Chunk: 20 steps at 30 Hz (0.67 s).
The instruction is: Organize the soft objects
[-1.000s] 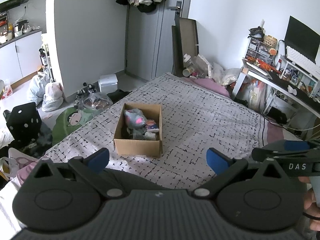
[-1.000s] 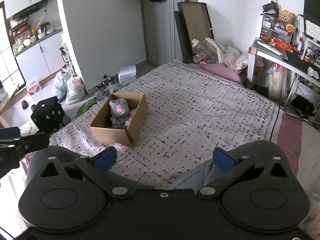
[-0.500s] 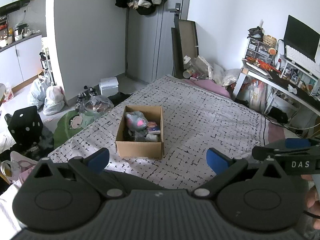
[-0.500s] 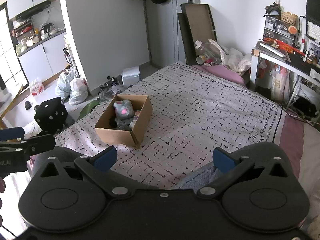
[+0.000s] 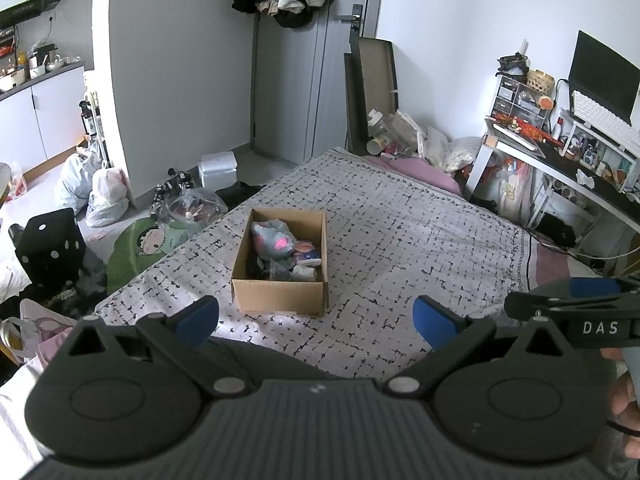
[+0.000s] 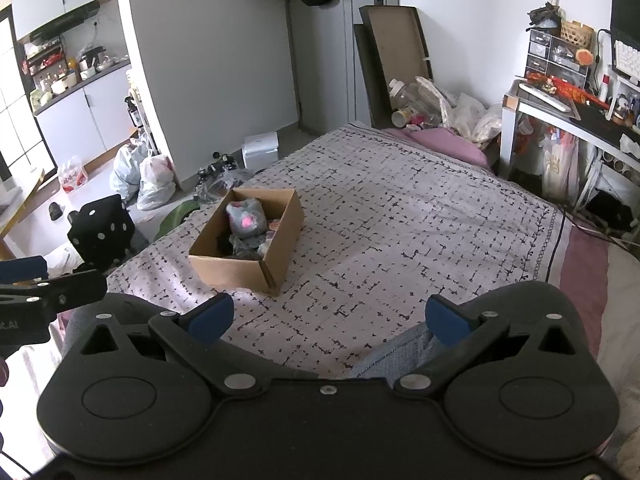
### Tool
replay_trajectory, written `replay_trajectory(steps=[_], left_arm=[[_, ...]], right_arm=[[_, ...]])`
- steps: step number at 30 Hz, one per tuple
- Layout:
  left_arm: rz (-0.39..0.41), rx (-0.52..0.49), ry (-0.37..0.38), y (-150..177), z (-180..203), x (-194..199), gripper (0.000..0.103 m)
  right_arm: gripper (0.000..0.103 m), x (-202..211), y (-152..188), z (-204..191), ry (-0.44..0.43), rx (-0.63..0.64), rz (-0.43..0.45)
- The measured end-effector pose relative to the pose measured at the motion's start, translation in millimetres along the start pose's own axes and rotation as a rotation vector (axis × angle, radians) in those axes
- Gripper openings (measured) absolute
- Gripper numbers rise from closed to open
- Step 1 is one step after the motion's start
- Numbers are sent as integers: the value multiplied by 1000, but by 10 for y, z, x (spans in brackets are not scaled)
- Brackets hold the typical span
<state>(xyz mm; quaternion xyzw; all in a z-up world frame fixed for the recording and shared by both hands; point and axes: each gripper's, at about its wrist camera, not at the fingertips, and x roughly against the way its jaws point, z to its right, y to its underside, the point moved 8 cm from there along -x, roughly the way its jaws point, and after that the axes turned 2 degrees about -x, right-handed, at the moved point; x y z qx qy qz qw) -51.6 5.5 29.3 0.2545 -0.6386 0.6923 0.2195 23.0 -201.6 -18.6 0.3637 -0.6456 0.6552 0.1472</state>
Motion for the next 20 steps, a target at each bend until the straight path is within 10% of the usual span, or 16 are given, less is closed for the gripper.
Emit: replay_trajectory(steps=[20], left_arm=[[-21, -13, 0, 6, 24, -150, 102]], right_arm=[[103, -128, -24, -17, -9, -2, -12]])
